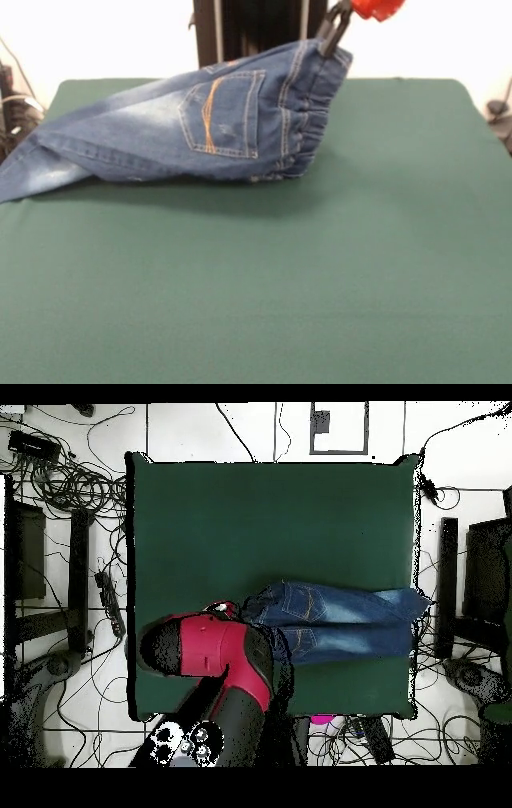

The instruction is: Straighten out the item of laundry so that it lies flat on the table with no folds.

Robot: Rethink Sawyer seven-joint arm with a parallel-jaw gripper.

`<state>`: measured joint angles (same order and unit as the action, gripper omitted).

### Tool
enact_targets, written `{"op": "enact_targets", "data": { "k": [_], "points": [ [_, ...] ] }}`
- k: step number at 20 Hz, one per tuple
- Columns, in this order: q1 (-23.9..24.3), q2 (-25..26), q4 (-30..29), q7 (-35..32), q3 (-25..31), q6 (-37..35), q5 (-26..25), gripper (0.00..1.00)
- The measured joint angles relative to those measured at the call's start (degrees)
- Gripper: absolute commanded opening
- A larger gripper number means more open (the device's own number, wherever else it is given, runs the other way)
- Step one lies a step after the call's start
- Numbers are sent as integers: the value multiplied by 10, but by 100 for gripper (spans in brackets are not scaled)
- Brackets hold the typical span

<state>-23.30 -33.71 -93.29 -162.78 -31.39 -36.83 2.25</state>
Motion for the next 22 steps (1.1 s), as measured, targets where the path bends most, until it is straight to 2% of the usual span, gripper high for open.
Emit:
{"op": "enact_targets", "data": {
  "k": [5,8,22],
  "points": [
    [-9,33,45,-5,-5,-100,27,0],
    [-16,44,61,-5,-5,-129,41,0],
    [-58,80,110,-5,-8,-131,103,0]
  ]
}}
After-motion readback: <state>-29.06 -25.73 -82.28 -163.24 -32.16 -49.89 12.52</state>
